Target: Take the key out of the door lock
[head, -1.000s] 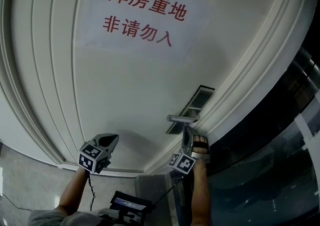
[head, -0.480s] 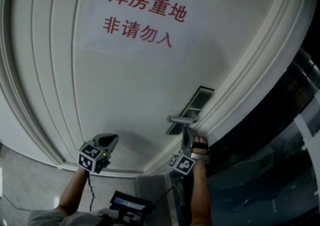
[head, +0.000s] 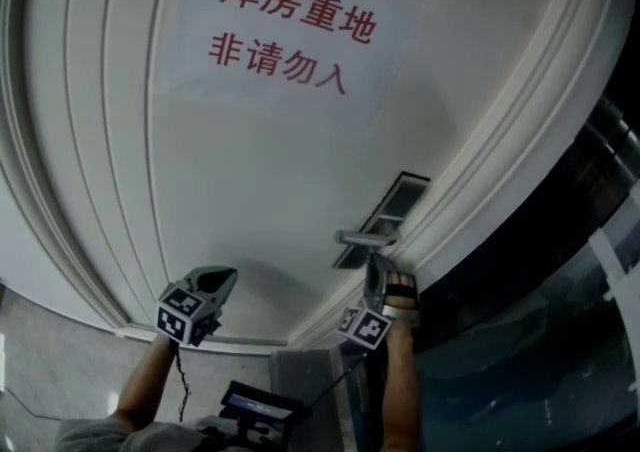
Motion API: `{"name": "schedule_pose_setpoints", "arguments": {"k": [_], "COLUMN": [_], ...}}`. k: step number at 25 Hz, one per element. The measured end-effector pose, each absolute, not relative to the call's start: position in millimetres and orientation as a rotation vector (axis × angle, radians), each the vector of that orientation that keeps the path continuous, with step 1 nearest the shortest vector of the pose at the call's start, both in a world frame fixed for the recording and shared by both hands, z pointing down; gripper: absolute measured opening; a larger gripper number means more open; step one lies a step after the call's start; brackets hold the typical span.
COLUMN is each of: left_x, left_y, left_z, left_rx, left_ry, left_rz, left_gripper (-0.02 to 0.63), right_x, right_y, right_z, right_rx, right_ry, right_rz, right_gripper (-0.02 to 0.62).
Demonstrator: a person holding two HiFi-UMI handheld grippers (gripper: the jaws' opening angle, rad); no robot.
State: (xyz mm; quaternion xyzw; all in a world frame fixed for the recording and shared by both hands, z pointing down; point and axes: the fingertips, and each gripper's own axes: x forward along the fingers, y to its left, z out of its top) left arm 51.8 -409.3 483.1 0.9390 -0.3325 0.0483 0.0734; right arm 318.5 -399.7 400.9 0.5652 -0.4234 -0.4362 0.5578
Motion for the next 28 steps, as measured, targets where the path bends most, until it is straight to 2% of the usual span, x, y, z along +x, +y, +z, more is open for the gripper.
{"name": "schedule_pose_setpoints", "arguments": {"k": [28], "left_x": [44], "left_y": [-402], "left_z": [476], "left_rx": [2.832], "left_ry": [-1.024], "left_rz": [0.143], "left_gripper": [0.008], "right_x": [315], "right_y": [-394], "right_z": [404], "right_rx": [1.344], "right_ry": [-1.016], "right_rz": [-1.038], "right_gripper": [0.02]}}
